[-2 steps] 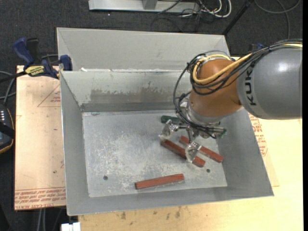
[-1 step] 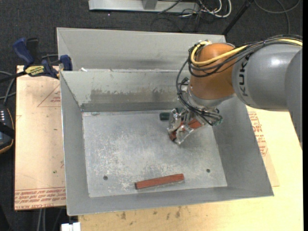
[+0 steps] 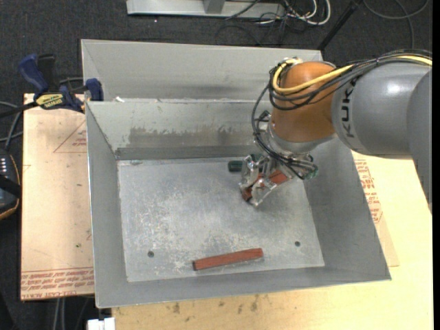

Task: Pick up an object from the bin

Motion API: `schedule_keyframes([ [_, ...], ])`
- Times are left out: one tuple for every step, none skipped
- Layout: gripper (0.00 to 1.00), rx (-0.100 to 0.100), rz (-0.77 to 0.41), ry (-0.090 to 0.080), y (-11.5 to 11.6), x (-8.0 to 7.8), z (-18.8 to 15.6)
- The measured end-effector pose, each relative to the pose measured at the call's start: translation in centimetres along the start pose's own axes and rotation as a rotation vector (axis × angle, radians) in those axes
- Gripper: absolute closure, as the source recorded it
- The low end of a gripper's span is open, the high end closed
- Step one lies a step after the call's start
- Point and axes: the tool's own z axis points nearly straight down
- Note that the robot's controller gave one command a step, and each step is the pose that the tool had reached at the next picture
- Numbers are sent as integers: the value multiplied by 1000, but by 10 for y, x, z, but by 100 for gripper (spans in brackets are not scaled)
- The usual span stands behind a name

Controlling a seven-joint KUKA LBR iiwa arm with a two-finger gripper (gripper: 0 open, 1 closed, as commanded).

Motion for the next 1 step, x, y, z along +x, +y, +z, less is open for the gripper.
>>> schedule_keyframes([
  [100,3,8,2,5,-8,-141],
])
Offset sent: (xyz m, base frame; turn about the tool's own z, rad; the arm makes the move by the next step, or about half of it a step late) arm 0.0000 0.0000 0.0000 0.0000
